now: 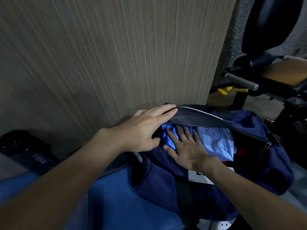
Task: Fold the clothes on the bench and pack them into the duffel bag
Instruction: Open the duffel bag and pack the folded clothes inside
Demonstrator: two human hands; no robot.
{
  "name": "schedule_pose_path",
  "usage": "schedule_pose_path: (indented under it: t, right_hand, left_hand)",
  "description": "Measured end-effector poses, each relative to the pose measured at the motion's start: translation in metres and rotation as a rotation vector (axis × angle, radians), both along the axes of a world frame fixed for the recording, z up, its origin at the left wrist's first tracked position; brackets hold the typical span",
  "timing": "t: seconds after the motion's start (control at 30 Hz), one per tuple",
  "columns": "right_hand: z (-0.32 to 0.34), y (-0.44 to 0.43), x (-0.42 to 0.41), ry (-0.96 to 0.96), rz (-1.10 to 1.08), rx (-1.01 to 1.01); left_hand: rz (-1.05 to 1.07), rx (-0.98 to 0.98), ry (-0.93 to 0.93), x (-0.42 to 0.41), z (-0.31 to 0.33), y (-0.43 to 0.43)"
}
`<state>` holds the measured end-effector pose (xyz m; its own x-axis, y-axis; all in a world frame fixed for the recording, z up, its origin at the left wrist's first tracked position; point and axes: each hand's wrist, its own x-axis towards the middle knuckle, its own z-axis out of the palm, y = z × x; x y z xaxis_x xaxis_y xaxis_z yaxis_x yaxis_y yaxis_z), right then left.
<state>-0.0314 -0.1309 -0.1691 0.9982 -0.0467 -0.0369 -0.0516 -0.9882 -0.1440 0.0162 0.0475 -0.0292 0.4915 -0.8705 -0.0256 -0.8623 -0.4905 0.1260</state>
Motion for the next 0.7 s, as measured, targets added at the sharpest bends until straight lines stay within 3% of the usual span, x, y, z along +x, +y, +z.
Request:
schedule_pose_path:
  t: [0.27, 0.7]
  right_hand:
    - [-0.001, 0.007, 0.023, 0.07, -0.011, 0.048]
    - [-0.017, 0.005, -0.002, -0.031, -0.064, 0.115]
  left_hand:
    - [-0.01, -0.076, -0.009, -0.003, 0.006, -0.001]
    - [-0.011, -0.067, -0.002, -0.002, 0.005, 0.0]
